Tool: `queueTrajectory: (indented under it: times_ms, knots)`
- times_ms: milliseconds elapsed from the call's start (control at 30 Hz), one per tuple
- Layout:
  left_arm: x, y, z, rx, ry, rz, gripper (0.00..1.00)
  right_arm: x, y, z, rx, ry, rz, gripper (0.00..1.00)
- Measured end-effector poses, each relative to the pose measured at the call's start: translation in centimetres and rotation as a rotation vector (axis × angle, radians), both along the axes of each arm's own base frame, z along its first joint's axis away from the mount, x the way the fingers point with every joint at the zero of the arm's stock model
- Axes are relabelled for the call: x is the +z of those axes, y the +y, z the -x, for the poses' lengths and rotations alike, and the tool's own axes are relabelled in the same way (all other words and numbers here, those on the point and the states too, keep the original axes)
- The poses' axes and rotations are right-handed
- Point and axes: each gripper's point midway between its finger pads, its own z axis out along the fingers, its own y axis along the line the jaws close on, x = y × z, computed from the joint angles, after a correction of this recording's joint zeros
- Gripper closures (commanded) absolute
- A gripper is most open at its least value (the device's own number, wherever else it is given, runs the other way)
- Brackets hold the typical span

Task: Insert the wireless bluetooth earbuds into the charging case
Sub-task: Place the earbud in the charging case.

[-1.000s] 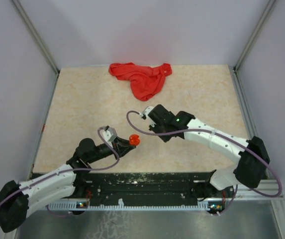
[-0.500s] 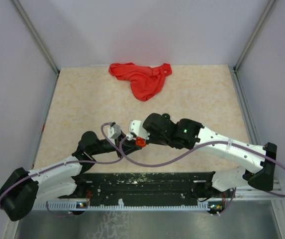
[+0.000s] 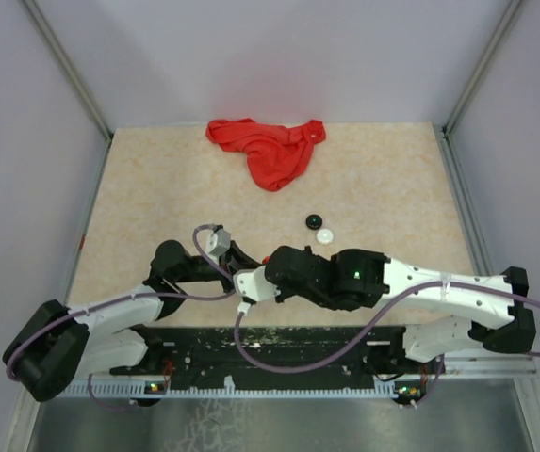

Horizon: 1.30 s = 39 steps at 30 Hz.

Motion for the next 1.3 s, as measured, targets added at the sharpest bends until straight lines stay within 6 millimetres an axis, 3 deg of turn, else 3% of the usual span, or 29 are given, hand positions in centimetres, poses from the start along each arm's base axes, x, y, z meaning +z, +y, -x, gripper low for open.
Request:
queueTrajectory:
  times_ms: [233,500,1300]
  knots:
    - [0.5,-0.3,0.3,-0.042,0.011,0.005,0.99,1.3,0.7,1.2,0.141,-0.113,0.031,0.98]
    - [0.8,-0.3,0.6,-0.068,0.011,0.004,0.99,0.4,0.7,1.5,0.219,-0.182,0.125,0.98]
    - [1.2,-0.8,1.1,-0.141,0.030,-0.006,0.99,0.2,1.7,2.1,0.284,-0.209,0.136,0.99]
